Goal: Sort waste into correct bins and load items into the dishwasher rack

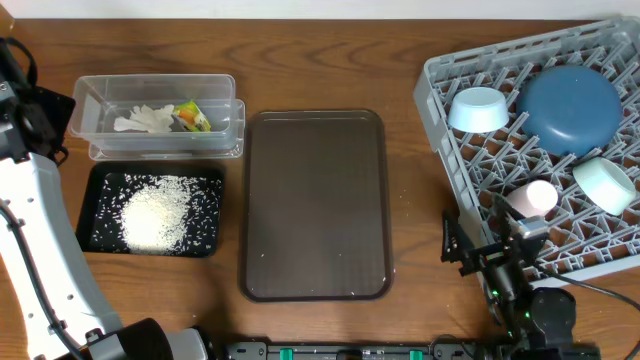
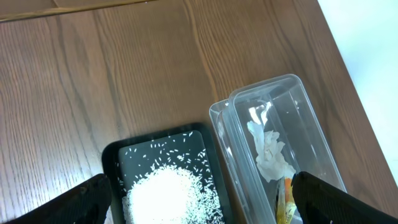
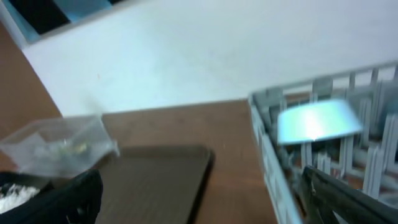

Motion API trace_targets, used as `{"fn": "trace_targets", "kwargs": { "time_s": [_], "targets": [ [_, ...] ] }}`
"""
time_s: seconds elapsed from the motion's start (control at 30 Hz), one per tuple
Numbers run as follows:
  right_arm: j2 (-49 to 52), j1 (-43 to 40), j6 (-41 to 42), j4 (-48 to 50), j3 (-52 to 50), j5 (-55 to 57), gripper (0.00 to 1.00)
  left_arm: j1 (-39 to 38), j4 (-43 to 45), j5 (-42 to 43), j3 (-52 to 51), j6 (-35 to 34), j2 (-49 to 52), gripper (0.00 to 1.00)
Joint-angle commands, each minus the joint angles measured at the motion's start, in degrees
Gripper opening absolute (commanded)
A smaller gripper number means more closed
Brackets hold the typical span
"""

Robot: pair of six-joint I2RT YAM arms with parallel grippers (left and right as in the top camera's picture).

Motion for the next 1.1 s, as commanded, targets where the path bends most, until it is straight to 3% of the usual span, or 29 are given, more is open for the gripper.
{"fn": "trace_targets", "kwargs": {
  "time_s": [0.0, 0.27, 0.47, 0.87, 1.07],
  "targets": [
    [-0.55, -0.79, -1.27, 2.71, -0.31, 0.96, 0.99, 0.13, -0.11, -0.74, 0.04, -0.13, 0.15, 0.95],
    [-0.55, -0.87, -4.31, 14.12, -2.45, 2.38, 0.99, 0.13, -0.11, -0.76, 0.04, -0.13, 0.15, 0.95],
    [-0.57, -0.92, -6.19, 13.99, -2.91, 3.41, 0.99, 0.13, -0.11, -0.76, 0.04, -0.13, 0.15, 0.95],
    [-0.57, -0.9, -10.95, -3.87, -2.89, 7.61, 0.99, 0.13, -0.11, -0.76, 0.04, -0.13, 0.15, 0.95],
    [-0.57, -0.9, -10.95, -3.56, -2.89, 7.69, 0.99, 0.13, -0.11, -0.76, 0.04, -0.13, 0.15, 0.95]
  ]
}}
